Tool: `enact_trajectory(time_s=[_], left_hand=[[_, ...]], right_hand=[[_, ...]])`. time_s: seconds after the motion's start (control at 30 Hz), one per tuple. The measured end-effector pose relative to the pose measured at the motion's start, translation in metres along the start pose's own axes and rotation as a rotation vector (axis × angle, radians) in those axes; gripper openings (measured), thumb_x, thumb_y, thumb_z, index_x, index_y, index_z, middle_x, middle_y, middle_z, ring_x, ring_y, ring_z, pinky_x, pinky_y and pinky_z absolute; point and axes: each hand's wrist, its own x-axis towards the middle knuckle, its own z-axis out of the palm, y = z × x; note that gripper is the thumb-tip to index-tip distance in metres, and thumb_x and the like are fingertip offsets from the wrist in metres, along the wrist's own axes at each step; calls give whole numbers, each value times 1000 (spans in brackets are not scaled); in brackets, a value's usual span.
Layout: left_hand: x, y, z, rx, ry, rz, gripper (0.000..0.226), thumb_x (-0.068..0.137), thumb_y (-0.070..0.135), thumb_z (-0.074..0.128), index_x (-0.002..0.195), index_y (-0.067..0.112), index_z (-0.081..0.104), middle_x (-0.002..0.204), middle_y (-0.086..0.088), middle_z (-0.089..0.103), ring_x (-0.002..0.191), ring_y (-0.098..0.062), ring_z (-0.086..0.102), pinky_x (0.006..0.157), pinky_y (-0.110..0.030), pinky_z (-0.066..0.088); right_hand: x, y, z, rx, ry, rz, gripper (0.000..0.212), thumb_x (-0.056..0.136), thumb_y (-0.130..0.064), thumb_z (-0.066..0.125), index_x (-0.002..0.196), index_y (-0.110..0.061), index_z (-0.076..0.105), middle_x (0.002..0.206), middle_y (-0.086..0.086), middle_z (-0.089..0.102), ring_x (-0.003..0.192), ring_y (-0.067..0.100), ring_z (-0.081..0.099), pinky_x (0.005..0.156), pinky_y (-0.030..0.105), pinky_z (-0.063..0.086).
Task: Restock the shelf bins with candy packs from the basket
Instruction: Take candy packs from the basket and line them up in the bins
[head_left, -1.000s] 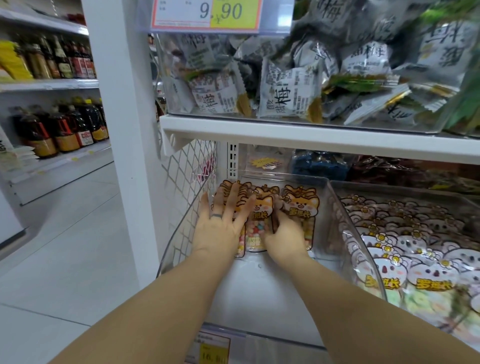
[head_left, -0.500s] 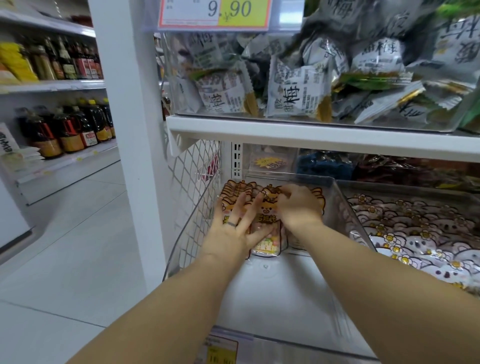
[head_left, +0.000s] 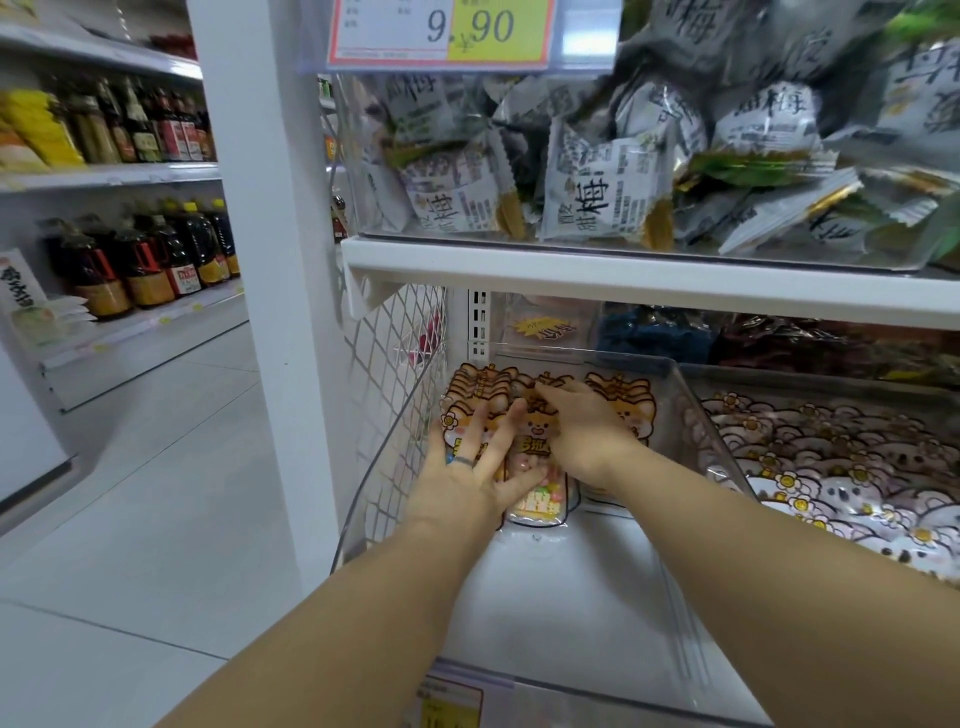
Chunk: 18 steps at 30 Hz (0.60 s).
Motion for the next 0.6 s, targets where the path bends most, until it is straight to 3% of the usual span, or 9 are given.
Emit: enact_trajectory(time_s=[0.03,0.1,0.2,0.27,0.33,0.37,0.43,0.5,0.6], left_hand=[[-1,1,0,6,18,-1,55,107,48,11,154,43,-17,142,-7,-56,147,-40,-29,115,-68,-8],[-2,-1,0,2,20,-37,54,107,46,10,154,43,-16,140,-8,-56,148,-42,-26,116,-68,-6],[0,-2,1,33,6,-26,63,108,35,31,154,46,-9,140,-8,-58,148,-43,-26,116,-70,-3],[3,1,5,-85,51,-49,56,107,48,16,155,42,-12,156,-4,-42,150,-38,-21,117,-64,-9],[4,2,2,-241,108,-101,77,89,70,-20,158,36,-13,168,-2,-15,154,-30,-9,119,-54,-14],[3,1,1,-227,117,-64,83,85,72,-25,159,35,-11,169,-2,-9,154,-29,-3,119,-53,-12],[1,-1,2,-19,87,11,55,105,53,3,158,39,-1,167,-4,-17,150,-33,4,119,-58,4],[0,-3,-4,26,37,-2,58,106,33,32,157,42,6,165,-6,-23,146,-37,11,114,-57,17],[0,-2,-6,68,21,16,63,105,29,38,157,44,5,164,-7,-26,142,-38,16,110,-53,24]], right_hand=[[-2,-1,-1,12,-41,-5,76,93,-2,55,156,-31,24,163,0,16,145,27,29,112,38,39],[-7,-2,2,64,-43,24,82,90,0,57,157,-30,21,161,1,15,143,28,32,109,39,43],[-13,-1,9,160,165,97,71,89,-3,58,152,-23,32,154,7,30,133,29,45,101,45,49],[-18,-4,11,130,281,122,56,89,-7,57,142,-20,44,142,6,43,121,28,52,92,44,54],[-20,-5,11,91,338,129,48,88,-7,60,134,-19,51,136,5,46,115,27,55,87,42,55],[-21,-6,12,90,344,122,47,87,-6,61,131,-18,53,135,6,45,113,26,55,87,40,55],[-22,-6,14,126,303,98,47,84,-2,63,128,-16,53,134,7,42,110,26,56,89,39,54],[-22,-4,14,175,258,85,48,82,2,64,126,-15,53,131,7,44,108,24,55,91,37,52],[-18,0,14,305,305,170,39,83,1,64,118,-14,53,123,6,50,99,20,52,84,31,48]])
